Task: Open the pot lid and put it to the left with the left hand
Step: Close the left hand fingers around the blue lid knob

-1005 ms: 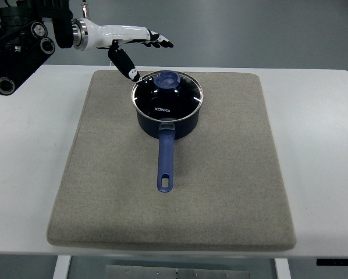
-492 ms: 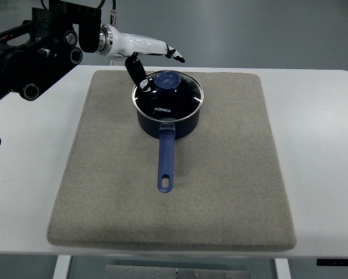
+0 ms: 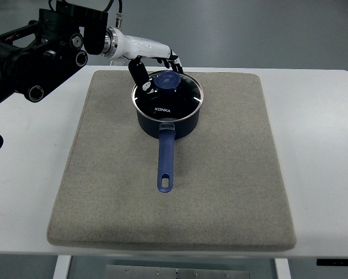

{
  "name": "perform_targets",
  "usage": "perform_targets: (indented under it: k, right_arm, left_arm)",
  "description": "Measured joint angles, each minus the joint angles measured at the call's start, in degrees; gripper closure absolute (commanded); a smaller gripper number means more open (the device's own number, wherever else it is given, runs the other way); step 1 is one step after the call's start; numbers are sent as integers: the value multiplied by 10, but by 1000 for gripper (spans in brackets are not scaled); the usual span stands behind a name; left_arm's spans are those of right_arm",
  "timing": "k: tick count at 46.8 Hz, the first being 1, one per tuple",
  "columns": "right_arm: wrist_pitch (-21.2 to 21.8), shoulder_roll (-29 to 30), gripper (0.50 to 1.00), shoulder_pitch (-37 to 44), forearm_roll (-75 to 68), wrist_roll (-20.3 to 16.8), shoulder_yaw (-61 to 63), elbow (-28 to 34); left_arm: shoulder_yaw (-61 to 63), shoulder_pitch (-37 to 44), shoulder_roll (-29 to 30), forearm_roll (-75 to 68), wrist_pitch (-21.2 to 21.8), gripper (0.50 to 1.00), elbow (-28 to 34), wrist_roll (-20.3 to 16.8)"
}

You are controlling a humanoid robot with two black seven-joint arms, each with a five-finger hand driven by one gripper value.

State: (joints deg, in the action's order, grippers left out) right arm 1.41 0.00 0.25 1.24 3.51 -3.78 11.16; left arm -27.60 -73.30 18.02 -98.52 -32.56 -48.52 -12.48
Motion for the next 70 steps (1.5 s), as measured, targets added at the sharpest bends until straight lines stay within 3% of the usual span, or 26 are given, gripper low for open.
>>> perform_targets:
  k: [16,37,39,46,64,70]
  right_arm:
    - [0,0,583,0,0,0,0,0]
    - [0,0,583,0,1,0,0,0]
    - [0,0,583,0,1,0,0,0]
    - [0,0,583,0,0,0,0,0]
    - [0,0,583,0,0,0,0,0]
    - [0,0,583,0,0,0,0,0]
  left_arm:
    - [0,0,-3,0,0,686,0,0]
    - [7,2,-3,-10,14,767,0,0]
    - [12,3,-3,-10,20,793,0,0]
    - [16,3,-3,-11,26,802,0,0]
    - [16,3,-6,-12,27,913,-1,0]
    - [16,2,-6,-11,27,977,-1,0]
